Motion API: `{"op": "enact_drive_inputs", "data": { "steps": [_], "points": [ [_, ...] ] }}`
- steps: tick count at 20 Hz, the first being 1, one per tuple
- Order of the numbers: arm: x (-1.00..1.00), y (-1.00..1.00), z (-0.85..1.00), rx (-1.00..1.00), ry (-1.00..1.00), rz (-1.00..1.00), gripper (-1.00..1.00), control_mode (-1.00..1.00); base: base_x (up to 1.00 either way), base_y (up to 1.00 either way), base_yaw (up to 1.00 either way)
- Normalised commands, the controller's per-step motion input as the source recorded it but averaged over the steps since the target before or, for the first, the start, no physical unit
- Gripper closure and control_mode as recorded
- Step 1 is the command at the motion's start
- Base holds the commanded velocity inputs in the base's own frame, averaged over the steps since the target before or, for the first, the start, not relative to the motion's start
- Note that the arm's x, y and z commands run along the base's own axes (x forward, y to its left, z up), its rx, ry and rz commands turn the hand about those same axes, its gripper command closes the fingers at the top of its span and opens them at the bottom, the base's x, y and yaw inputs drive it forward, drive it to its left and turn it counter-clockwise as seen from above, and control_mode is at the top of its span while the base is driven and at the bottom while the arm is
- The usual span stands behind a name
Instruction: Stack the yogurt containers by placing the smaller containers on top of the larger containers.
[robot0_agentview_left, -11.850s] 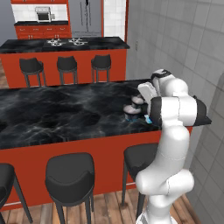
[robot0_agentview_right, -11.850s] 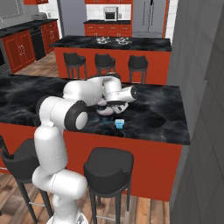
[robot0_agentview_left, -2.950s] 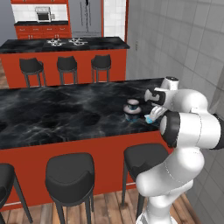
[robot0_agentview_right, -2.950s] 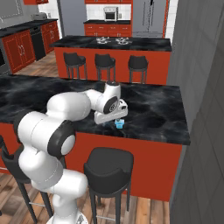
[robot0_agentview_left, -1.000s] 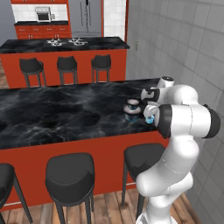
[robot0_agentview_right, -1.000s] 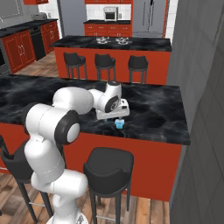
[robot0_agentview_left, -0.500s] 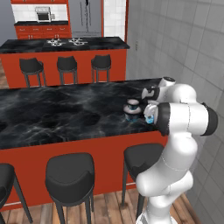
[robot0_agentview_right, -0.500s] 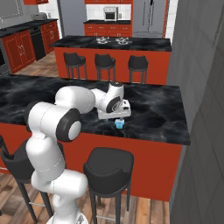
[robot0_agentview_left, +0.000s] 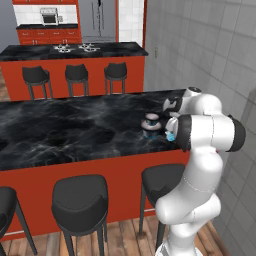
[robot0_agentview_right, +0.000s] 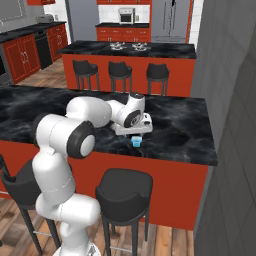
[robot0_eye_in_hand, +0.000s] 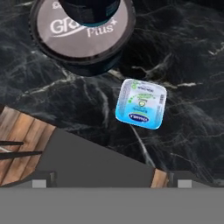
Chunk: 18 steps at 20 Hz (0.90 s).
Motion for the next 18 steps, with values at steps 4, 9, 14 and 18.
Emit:
{"op": "enact_drive_inputs", "data": {
  "steps": [4, 9, 14, 18],
  "points": [
    [0.07, -0.20, -0.03, 0.00, 0.00, 0.00, -1.00, -1.00, 0.00, 0.00, 0.00],
    [0.10, -0.18, -0.03, 0.00, 0.00, 0.00, -1.00, -1.00, 0.00, 0.00, 0.00],
    [0.14, -0.02, -0.05, 0.00, 0.00, 0.00, -1.00, -1.00, 0.00, 0.00, 0.00],
    [0.09, 0.00, -0.07, 0.00, 0.00, 0.00, -1.00, -1.00, 0.00, 0.00, 0.00]
  ]
}}
